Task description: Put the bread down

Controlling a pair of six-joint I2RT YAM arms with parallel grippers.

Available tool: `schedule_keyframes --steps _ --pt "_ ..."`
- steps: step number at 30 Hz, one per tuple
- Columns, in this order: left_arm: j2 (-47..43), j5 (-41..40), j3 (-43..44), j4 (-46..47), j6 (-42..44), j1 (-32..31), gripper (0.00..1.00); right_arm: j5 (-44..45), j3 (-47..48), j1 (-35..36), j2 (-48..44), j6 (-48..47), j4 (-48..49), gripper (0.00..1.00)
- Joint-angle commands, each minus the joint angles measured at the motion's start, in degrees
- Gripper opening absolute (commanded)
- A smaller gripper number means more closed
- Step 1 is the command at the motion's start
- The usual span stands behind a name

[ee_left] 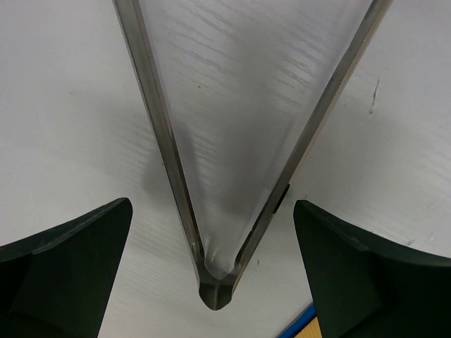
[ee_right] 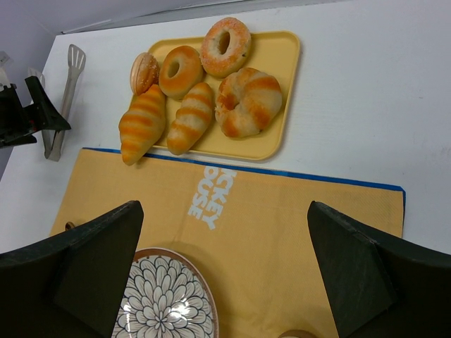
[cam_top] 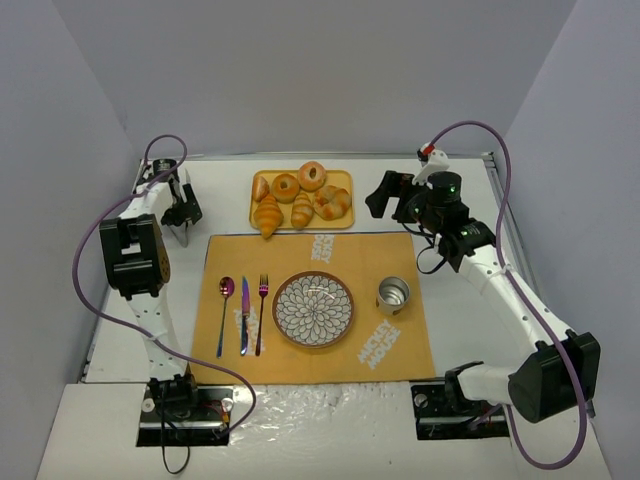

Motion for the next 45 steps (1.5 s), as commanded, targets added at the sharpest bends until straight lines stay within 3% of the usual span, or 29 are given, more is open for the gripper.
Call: schedule_keyframes --steps 1,28,35,45 --pt "-1.0 0.2 4.2 0.3 0.9 0.9 0.97 -0.8 3.3 0.5 0.4 -0.9 4.3 1.00" --pt "7.3 1.2 12.2 -3.5 -0.8 1.4 0.96 -1.4 2.6 0.5 2.5 -0.5 5.7 1.00" --pt "7.9 2.6 11.6 -3.6 -1.5 1.6 0.86 -1.3 2.0 0.5 1.9 -0.1 5.7 1.00" --pt "7.4 5.6 9.8 -2.5 -2.9 1.6 0.57 -0.9 1.0 0.5 0.2 0.6 5.6 1.00"
